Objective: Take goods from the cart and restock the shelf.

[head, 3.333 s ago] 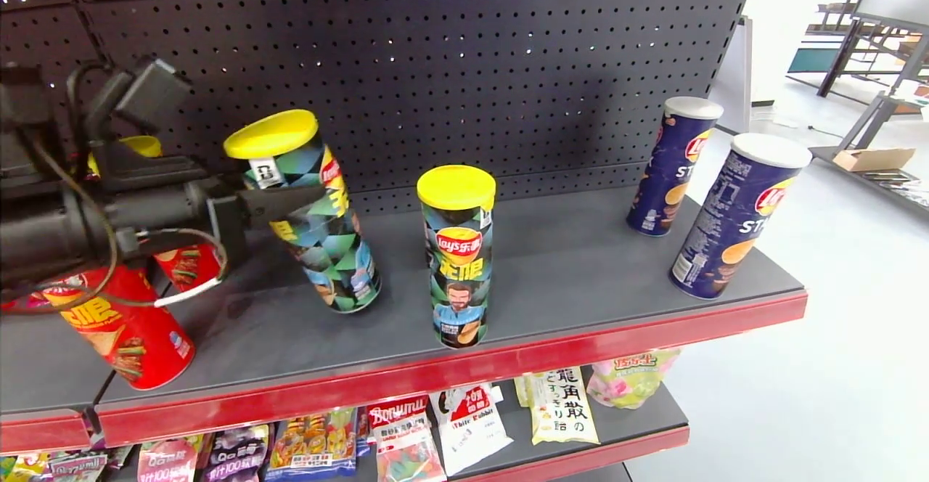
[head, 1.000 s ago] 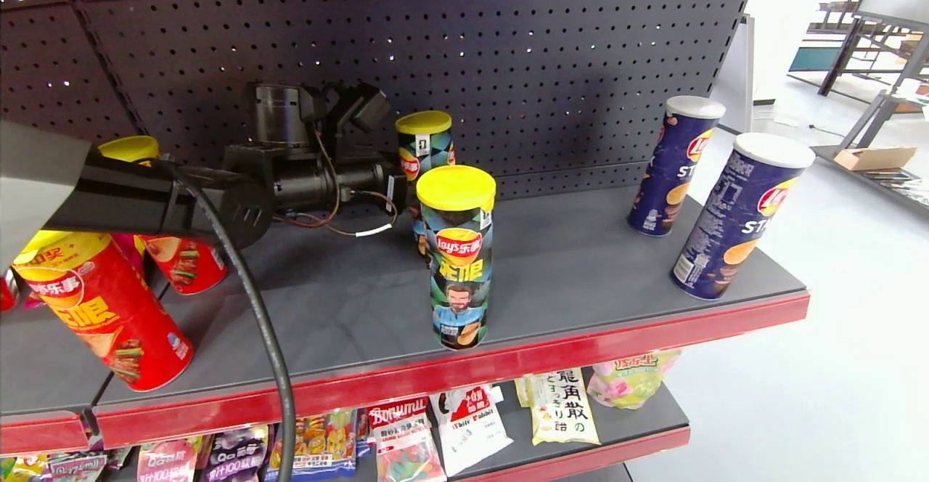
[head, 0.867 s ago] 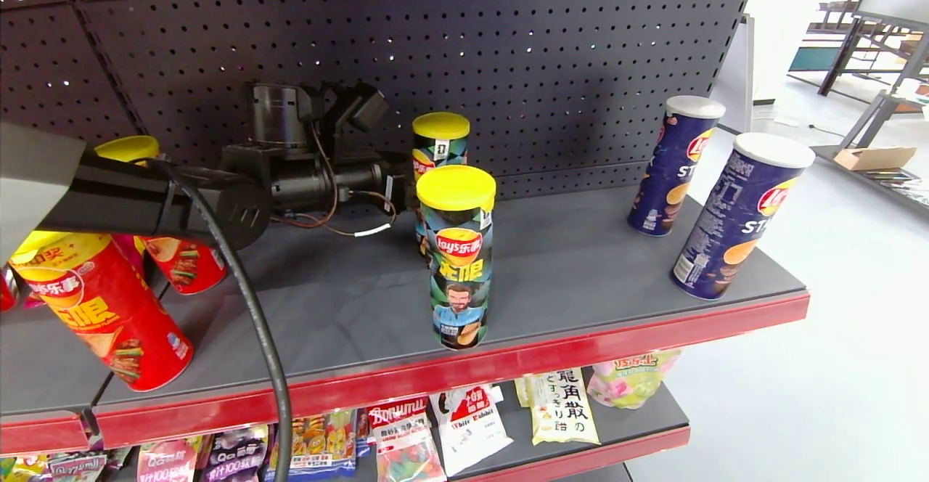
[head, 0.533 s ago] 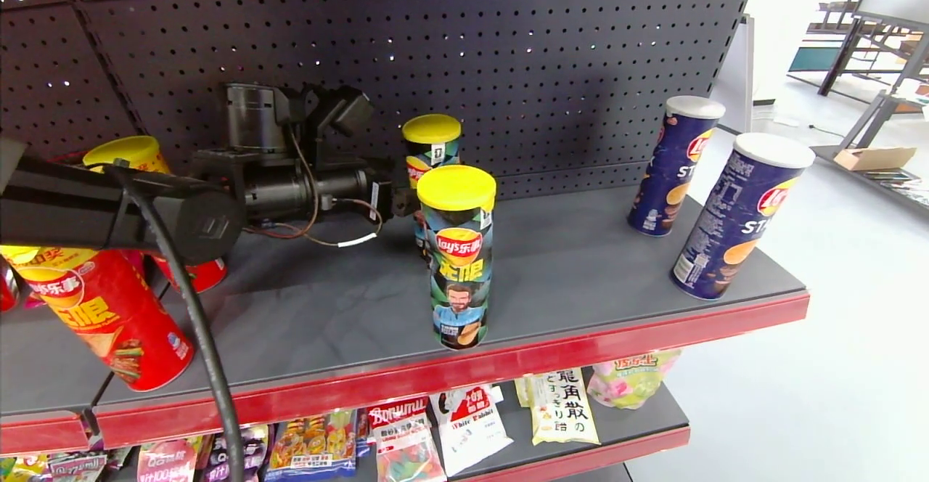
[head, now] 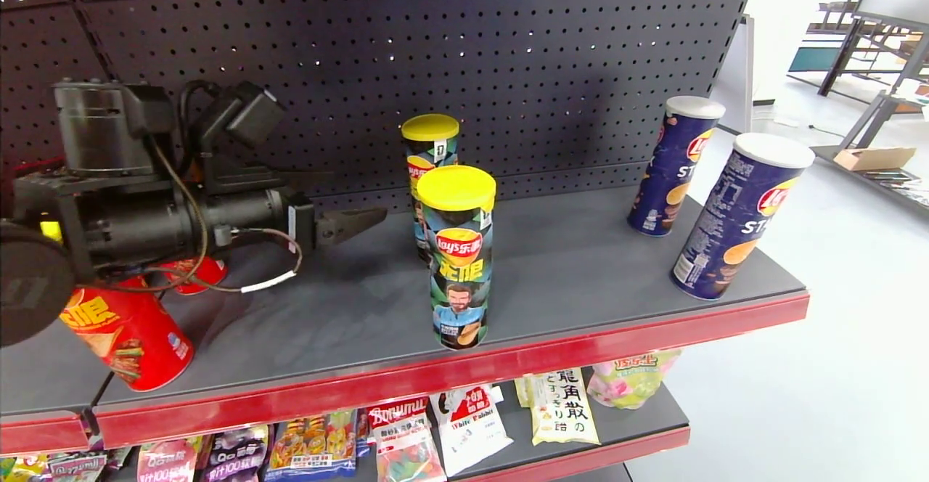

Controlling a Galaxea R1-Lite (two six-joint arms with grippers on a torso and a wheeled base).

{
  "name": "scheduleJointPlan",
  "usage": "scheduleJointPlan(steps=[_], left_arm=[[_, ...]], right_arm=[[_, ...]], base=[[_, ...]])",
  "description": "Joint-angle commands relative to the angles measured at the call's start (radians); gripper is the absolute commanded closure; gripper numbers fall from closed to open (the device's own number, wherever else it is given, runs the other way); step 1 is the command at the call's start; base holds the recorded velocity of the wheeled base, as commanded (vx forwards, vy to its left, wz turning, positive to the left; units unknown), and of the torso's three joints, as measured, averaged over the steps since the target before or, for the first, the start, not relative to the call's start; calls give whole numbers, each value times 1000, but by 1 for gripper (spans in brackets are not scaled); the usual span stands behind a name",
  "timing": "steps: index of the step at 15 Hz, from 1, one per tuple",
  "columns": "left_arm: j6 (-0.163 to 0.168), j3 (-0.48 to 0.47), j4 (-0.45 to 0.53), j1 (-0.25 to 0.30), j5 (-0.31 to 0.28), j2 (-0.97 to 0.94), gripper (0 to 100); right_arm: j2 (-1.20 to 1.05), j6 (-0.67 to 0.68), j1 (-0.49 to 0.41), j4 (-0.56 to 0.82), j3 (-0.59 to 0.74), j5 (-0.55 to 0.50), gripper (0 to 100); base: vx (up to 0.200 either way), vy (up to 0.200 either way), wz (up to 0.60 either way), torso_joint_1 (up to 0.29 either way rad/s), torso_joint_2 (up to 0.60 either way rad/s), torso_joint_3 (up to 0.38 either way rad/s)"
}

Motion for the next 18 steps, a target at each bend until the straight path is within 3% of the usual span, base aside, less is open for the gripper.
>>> scheduleJointPlan(steps=[1,2,3,5,6,7,8,9,12,13,14,18], left_arm=[[0,164,1,32,-1,-273,0],[0,195,4,35,-1,-322,0],[-3,301,67,40,-1,-529,0],[-11,345,388,112,13,-873,0],[-46,333,578,170,55,-1022,0],[-129,322,727,210,84,-1155,0],[-185,330,776,209,78,-1247,0],[-211,353,778,195,69,-1312,0],[-204,431,782,98,-8,-1487,0],[-202,446,778,100,13,-1488,0],[-204,471,782,100,173,-1487,0],[-199,600,770,100,386,-1488,0]], right_arm=[[2,0,0,0,0,0,0],[2,0,0,0,0,0,0],[2,0,0,0,0,0,0],[2,0,0,0,0,0,0],[2,0,0,0,0,0,0],[2,0,0,0,0,0,0],[2,0,0,0,0,0,0],[2,0,0,0,0,0,0],[2,0,0,0,0,0,0],[2,0,0,0,0,0,0],[2,0,0,0,0,0,0],[2,0,0,0,0,0,0]], base=[[0,0,0,0,0,0],[0,0,0,0,0,0],[0,0,0,0,0,0],[0,0,0,0,0,0],[0,0,0,0,0,0],[0,0,0,0,0,0],[0,0,0,0,0,0],[0,0,0,0,0,0],[0,0,0,0,0,0],[0,0,0,0,0,0],[0,0,0,0,0,0],[0,0,0,0,0,0]])
